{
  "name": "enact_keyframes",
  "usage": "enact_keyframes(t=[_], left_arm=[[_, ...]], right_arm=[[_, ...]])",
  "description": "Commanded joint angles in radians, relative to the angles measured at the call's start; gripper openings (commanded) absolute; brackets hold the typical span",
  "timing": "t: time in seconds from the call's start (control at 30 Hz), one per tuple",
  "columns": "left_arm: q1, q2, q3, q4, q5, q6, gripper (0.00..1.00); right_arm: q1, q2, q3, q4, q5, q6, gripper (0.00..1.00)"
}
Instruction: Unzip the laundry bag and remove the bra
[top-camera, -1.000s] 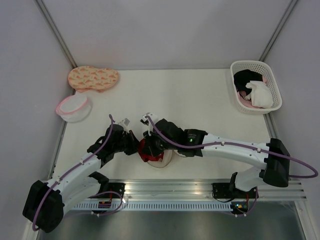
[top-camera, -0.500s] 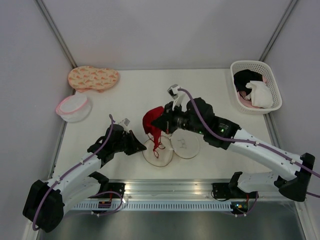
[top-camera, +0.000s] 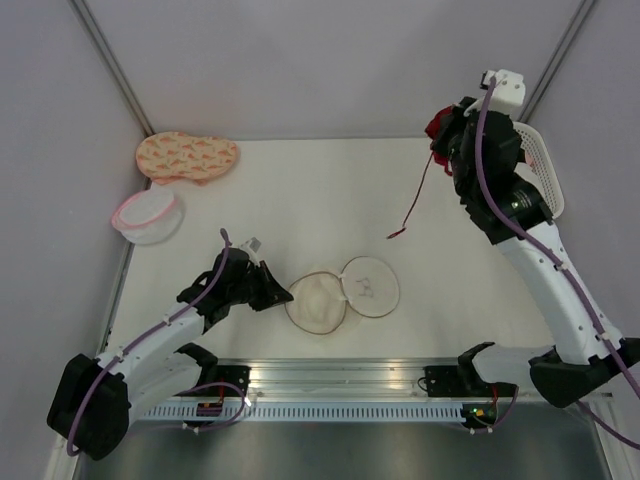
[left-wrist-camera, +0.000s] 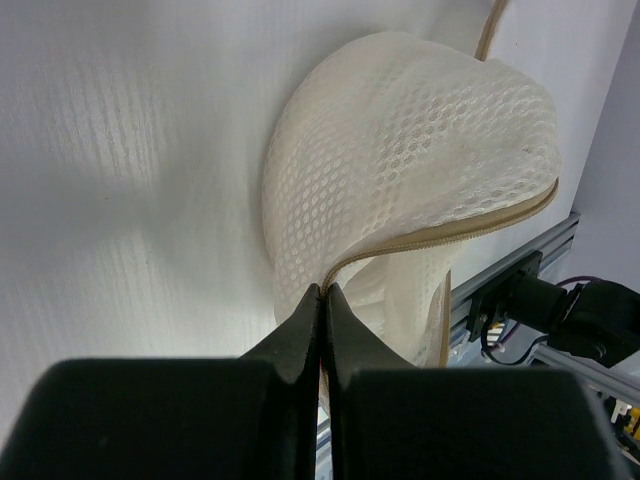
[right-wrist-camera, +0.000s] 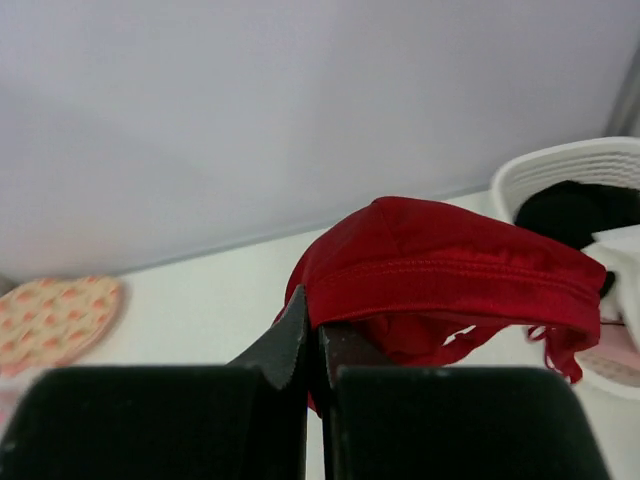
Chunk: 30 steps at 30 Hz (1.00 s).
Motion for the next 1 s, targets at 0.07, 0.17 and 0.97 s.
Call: enact_keyframes(t=[0.07, 0.17, 0.97], left_arm=[[0.003, 0.020, 0.045, 0.020, 0.010, 0.002, 0.02], [0.001, 0.031, 0.053, 0.018, 0.016, 0.009, 0.02], [0.003, 0.049, 0.086, -0.063, 0.013, 0.035, 0.02]], right_arm=[[-0.238, 0.119, 0.178, -0.031, 0.045, -0.033, 0.01], [-0.369, 0.205, 0.252, -0.022, -0.004, -0.020, 0.00], [-0.729, 0.733, 0.666, 0.067, -0.272, 0.121, 0.00]])
